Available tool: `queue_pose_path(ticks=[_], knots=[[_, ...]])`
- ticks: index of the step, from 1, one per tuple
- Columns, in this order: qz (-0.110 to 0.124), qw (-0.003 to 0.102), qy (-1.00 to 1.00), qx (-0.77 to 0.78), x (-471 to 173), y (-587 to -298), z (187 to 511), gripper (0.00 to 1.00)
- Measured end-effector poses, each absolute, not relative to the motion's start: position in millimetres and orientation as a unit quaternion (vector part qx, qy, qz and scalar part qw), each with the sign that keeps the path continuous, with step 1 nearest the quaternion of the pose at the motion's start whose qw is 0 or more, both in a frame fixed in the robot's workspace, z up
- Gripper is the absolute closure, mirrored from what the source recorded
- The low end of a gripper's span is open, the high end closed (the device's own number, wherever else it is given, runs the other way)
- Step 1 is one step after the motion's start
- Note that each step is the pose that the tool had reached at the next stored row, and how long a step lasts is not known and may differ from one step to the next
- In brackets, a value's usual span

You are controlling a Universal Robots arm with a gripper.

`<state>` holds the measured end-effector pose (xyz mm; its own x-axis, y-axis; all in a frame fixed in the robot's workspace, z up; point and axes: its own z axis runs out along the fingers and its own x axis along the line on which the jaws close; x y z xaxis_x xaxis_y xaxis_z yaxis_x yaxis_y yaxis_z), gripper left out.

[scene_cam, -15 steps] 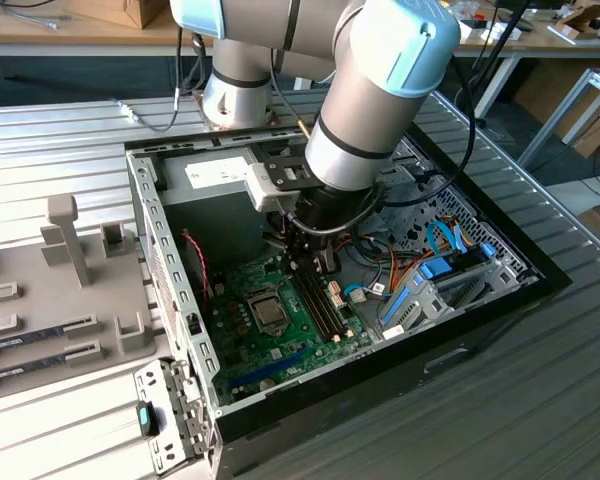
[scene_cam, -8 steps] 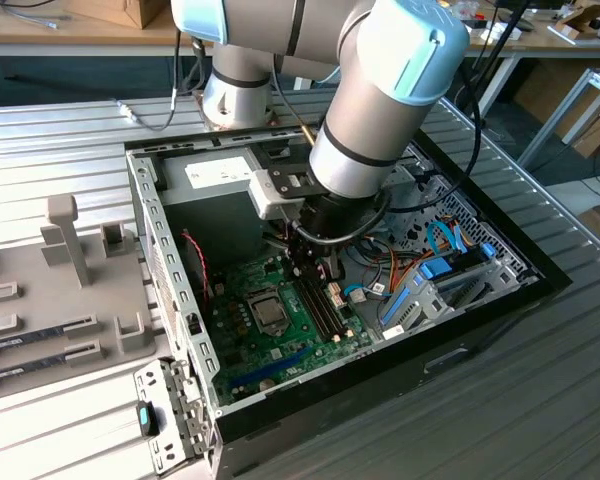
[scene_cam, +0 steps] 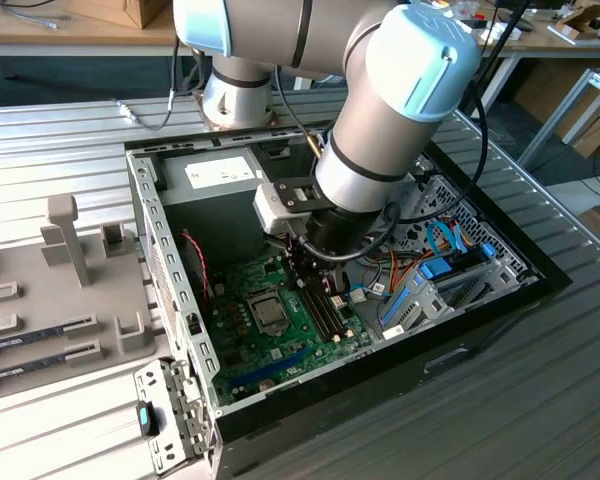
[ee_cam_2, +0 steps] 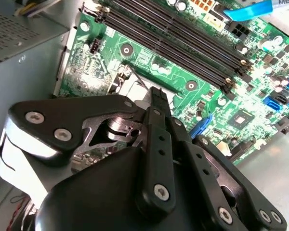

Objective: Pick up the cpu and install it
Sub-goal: 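Close the cpu cover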

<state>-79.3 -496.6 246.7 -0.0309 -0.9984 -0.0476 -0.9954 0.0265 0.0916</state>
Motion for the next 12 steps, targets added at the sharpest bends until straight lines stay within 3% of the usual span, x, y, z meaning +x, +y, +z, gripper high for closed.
queue_pose_path(ticks=[12], knots=[[-0.049,0.015,-0.716,0.696,-79.3,-504.9,236.6,0.89]])
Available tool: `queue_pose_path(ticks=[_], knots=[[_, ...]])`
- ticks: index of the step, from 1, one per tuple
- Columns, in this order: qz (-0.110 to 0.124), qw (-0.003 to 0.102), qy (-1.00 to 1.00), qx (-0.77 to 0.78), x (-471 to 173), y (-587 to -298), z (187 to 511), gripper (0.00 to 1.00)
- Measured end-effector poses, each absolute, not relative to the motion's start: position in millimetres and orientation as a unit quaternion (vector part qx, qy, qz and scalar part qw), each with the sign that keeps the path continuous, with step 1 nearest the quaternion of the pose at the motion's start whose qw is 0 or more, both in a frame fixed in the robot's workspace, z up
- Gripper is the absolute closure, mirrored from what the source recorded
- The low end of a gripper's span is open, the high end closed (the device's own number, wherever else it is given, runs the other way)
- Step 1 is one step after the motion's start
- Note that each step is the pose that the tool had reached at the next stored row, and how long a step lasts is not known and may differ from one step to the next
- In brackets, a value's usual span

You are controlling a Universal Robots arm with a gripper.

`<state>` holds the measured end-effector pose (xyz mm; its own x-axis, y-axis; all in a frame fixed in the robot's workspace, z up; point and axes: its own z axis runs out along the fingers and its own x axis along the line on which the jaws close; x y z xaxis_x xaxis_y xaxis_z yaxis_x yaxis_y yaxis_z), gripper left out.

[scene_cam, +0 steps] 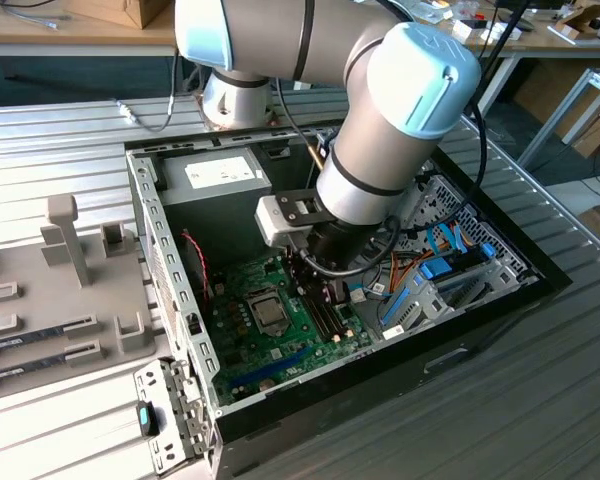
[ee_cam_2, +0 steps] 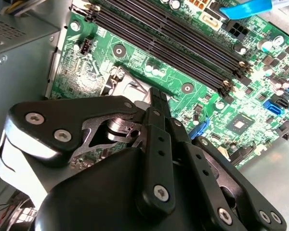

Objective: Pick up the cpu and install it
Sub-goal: 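Close the cpu cover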

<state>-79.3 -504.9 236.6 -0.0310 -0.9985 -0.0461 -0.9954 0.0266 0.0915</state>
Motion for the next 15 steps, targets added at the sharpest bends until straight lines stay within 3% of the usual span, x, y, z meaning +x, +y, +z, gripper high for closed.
queue_pose_path(ticks=[5,15], knots=[[-0.033,0.031,-0.717,0.696,-79,-505,233,0.89],[-0.031,0.033,-0.717,0.695,-78,-505,225,0.89]])
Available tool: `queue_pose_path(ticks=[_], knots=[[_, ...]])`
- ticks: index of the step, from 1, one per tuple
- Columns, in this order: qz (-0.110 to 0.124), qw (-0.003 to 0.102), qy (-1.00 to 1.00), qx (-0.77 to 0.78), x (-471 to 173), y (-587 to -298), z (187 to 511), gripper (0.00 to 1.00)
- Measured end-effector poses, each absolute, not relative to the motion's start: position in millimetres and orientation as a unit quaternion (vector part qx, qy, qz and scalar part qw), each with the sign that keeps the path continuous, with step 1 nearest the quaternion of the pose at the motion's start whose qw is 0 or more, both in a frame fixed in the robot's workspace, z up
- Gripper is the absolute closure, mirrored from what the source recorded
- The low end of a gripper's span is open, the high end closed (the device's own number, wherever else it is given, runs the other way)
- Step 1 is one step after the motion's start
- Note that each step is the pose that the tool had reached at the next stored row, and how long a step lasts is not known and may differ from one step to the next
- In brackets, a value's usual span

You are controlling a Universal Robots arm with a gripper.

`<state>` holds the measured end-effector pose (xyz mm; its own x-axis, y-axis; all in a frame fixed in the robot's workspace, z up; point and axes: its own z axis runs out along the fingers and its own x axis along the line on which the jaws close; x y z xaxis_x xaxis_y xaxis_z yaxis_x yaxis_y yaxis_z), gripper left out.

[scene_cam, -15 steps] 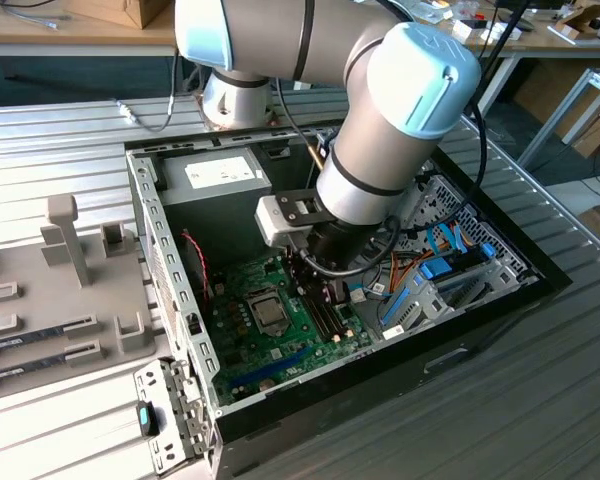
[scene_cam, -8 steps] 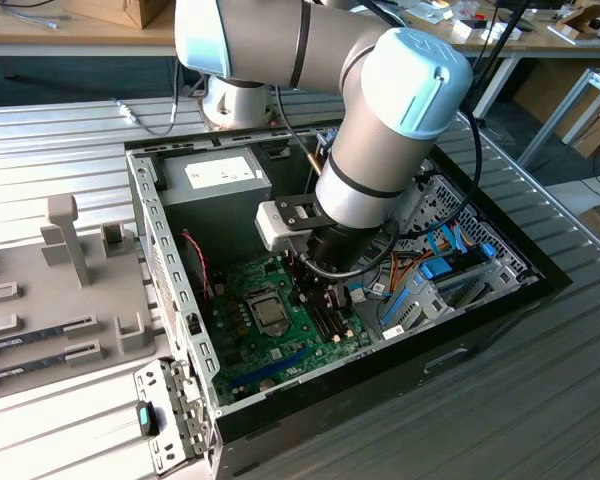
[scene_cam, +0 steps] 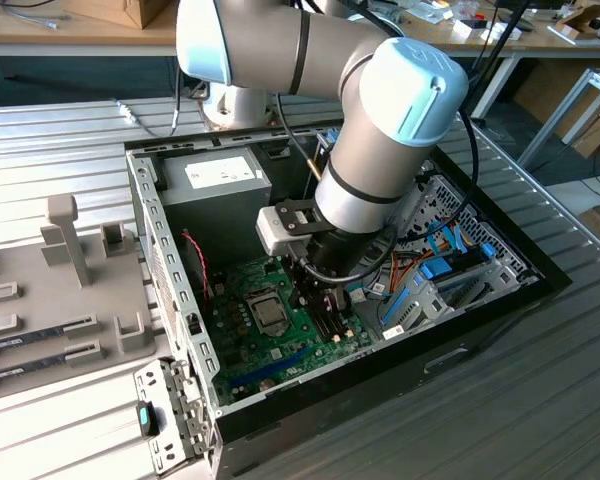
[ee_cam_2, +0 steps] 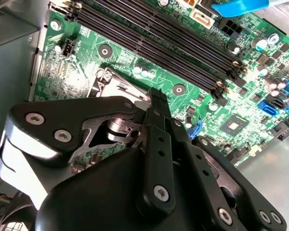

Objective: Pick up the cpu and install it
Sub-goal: 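Close the cpu cover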

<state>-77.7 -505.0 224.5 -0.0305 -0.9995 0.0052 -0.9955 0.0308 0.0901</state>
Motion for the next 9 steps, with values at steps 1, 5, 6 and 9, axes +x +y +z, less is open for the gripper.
queue_pose_path(ticks=[1,5,6,9], knots=[[-0.029,0.035,-0.717,0.695,-77.7,-505.0,224.3,0.89],[-0.014,0.049,-0.718,0.695,-77.7,-505.1,222.4,0.89],[-0.013,0.05,-0.718,0.694,-77.7,-505.1,221.4,0.89],[-0.013,0.05,-0.718,0.694,-77.7,-505.1,218.0,0.89]])
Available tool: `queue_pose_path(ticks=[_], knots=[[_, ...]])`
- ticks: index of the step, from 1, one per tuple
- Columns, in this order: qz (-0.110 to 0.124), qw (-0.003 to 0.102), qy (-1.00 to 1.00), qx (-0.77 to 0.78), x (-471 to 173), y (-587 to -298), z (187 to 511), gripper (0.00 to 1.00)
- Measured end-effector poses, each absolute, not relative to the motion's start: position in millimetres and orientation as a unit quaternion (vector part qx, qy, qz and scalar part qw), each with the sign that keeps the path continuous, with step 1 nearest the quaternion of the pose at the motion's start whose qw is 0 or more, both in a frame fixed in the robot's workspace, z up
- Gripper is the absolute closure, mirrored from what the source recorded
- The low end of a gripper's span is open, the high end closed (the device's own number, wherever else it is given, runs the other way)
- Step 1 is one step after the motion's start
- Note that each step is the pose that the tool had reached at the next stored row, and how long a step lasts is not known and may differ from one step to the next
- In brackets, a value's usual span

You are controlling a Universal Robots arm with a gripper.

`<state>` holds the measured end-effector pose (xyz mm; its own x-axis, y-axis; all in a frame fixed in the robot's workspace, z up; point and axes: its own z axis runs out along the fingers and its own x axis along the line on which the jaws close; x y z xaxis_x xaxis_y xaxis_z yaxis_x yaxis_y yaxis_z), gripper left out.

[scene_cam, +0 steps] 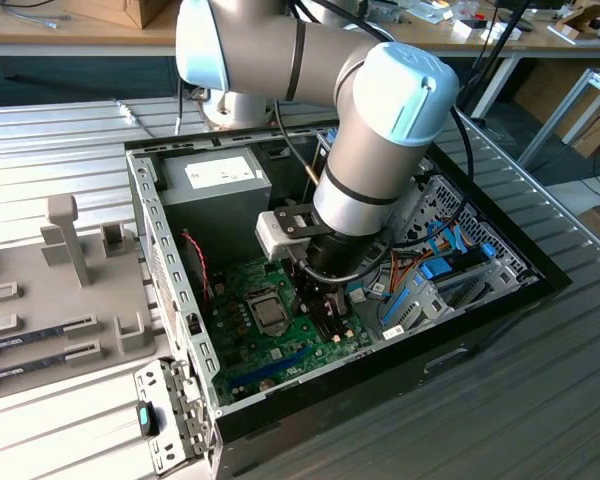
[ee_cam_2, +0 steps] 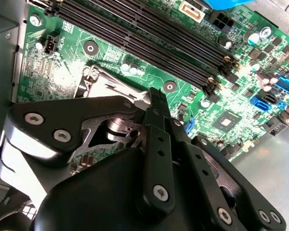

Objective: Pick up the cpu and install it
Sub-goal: 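Close the cpu cover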

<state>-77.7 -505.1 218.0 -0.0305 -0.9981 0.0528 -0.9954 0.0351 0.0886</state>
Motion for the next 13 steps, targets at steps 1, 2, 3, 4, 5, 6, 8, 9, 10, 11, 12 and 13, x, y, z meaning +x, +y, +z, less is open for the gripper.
queue_pose_path(ticks=[1,2,3,4,5,6,8,9,10,11,12,13], knots=[[-0.014,0.05,-0.718,0.694,-78,-505,217,0.89],[-0.014,0.05,-0.718,0.694,-78,-505,216,0.89],[-0.014,0.05,-0.718,0.694,-78,-505,215,0.89],[-0.014,0.05,-0.718,0.694,-78,-505,214,0.89],[-0.013,0.05,-0.718,0.694,-78,-505,214,0.89],[-0.013,0.05,-0.718,0.694,-78,-505,214,0.89],[-0.013,0.05,-0.718,0.694,-78,-505,213,0.89],[-0.013,0.05,-0.718,0.694,-79,-505,213,0.89],[-0.013,0.05,-0.718,0.694,-82,-505,213,0.89],[-0.013,0.05,-0.718,0.694,-83,-505,213,0.89],[-0.013,0.05,-0.718,0.694,-85,-505,213,0.89],[-0.013,0.05,-0.718,0.694,-88,-505,213,0.89]])
